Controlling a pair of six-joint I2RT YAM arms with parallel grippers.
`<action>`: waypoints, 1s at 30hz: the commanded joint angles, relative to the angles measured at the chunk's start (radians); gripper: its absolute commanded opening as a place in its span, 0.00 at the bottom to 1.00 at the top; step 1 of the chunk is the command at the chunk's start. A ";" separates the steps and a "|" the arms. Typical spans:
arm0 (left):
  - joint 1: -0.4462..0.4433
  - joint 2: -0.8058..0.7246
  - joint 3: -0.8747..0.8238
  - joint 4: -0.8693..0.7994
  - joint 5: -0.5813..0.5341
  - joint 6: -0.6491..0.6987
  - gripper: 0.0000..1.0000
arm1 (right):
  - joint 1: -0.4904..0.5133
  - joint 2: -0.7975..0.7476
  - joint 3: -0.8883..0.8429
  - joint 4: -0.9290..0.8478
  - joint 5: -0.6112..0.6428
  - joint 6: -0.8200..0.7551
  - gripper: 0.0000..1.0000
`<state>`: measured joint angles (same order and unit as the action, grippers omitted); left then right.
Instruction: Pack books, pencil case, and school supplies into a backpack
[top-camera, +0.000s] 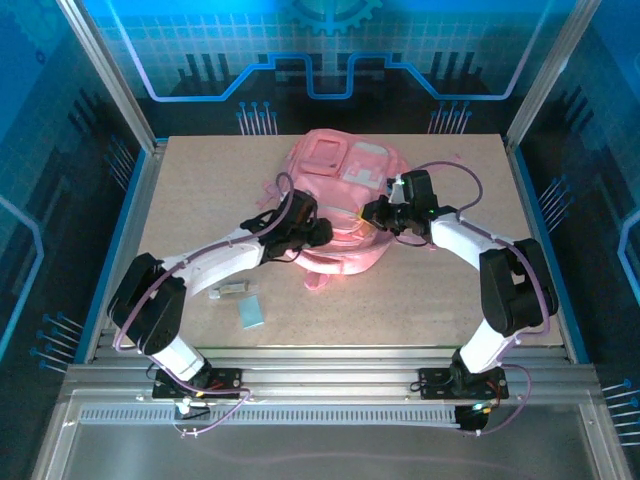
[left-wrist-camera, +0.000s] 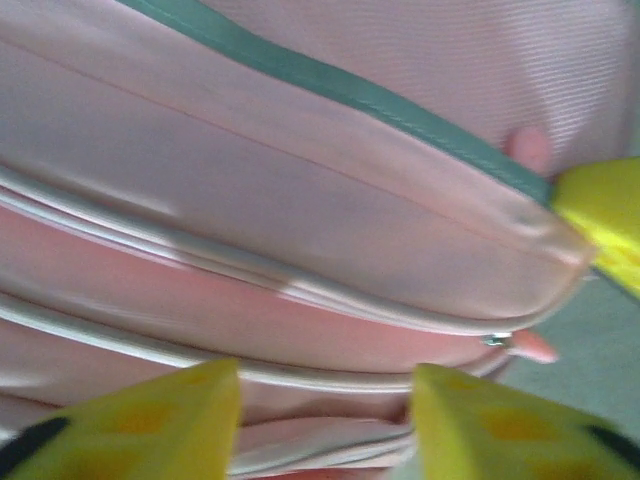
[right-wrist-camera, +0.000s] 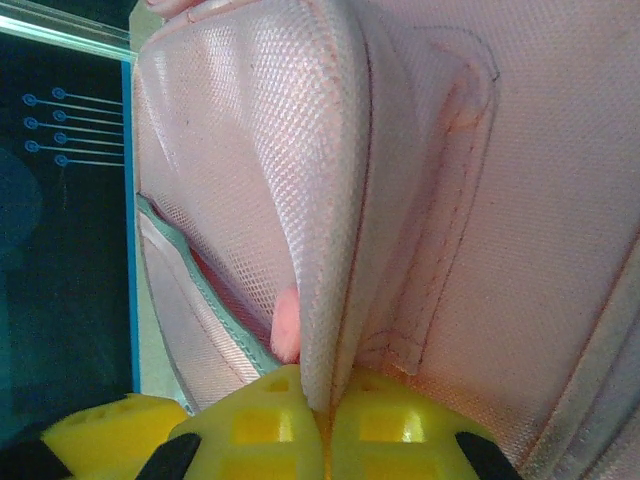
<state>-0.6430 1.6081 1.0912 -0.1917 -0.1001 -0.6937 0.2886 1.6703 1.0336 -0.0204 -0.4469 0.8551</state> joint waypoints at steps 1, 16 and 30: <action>-0.065 -0.003 0.050 0.090 0.016 -0.107 0.60 | 0.028 -0.016 0.006 0.072 -0.091 0.062 0.00; -0.127 0.134 0.091 0.123 -0.139 -0.275 0.65 | 0.050 -0.042 -0.005 0.169 -0.095 0.199 0.00; -0.118 0.233 0.123 0.017 -0.260 -0.167 0.15 | 0.047 -0.099 -0.015 0.186 -0.093 0.200 0.00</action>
<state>-0.7738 1.8263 1.2003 -0.1341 -0.2966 -0.8959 0.3264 1.6619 0.9947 0.0944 -0.4706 1.0721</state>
